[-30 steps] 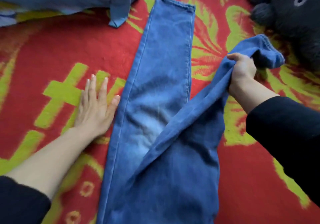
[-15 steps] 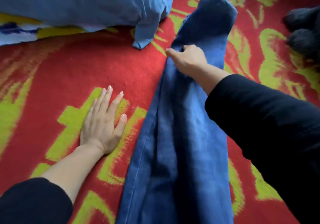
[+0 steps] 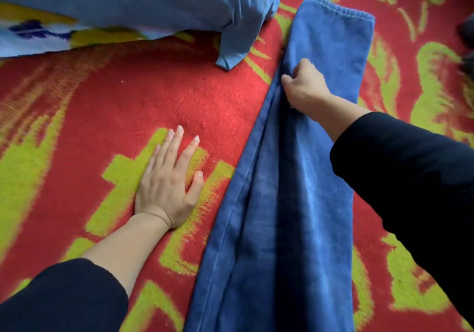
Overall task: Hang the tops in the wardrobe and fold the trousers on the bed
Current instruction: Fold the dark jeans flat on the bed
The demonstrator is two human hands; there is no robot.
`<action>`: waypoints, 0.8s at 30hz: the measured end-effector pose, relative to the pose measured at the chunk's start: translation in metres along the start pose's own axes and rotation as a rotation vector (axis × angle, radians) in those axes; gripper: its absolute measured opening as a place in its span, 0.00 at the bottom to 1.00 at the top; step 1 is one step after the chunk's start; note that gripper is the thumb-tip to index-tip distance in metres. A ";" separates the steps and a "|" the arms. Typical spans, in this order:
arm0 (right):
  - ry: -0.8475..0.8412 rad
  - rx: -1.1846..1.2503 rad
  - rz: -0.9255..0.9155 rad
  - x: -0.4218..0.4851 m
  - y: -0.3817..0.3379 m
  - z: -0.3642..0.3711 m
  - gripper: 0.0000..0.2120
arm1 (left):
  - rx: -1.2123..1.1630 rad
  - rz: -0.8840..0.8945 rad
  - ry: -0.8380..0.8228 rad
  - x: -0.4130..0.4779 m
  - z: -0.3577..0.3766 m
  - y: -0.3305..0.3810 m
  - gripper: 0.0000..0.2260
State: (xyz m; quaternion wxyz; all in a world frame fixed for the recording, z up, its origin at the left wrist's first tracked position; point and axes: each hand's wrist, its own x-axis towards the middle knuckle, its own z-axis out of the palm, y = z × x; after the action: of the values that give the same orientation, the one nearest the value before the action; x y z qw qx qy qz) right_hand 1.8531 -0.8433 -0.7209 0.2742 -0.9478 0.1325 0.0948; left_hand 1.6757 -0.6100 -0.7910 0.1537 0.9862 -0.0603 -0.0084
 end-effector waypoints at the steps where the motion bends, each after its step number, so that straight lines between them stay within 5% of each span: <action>1: -0.039 0.022 -0.017 -0.004 0.002 0.004 0.14 | -0.003 0.000 0.006 0.000 0.000 0.000 0.29; 6: 0.074 0.064 -0.188 -0.061 0.007 0.023 0.23 | -0.035 0.012 0.052 -0.003 0.003 -0.001 0.29; 11: 0.232 -0.252 -0.413 -0.187 0.029 0.043 0.14 | -0.056 0.006 0.060 -0.001 0.002 0.000 0.29; 15: -0.112 -0.369 -0.157 -0.274 0.041 0.049 0.18 | -0.047 0.040 0.014 -0.009 0.000 0.000 0.29; 17: -0.128 -0.474 -0.139 -0.292 0.047 0.058 0.15 | -0.028 0.079 -0.030 -0.022 -0.001 -0.001 0.29; 20: -0.090 -0.109 -0.112 -0.296 0.044 0.064 0.13 | -0.014 0.123 -0.102 -0.055 -0.003 -0.004 0.29; 22: -0.171 0.244 -0.027 -0.295 0.043 0.065 0.13 | -0.052 0.133 -0.163 -0.074 -0.006 -0.005 0.29; 24: -0.302 0.310 -0.013 -0.304 0.039 0.066 0.05 | -0.163 0.090 -0.237 -0.087 -0.011 -0.004 0.28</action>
State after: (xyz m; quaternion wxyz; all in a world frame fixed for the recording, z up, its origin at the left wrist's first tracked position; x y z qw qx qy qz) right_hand 1.5462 -0.7787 -0.7182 0.4339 -0.8702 0.0969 0.2124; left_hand 1.5903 -0.5926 -0.7815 0.2254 0.9589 -0.1212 -0.1228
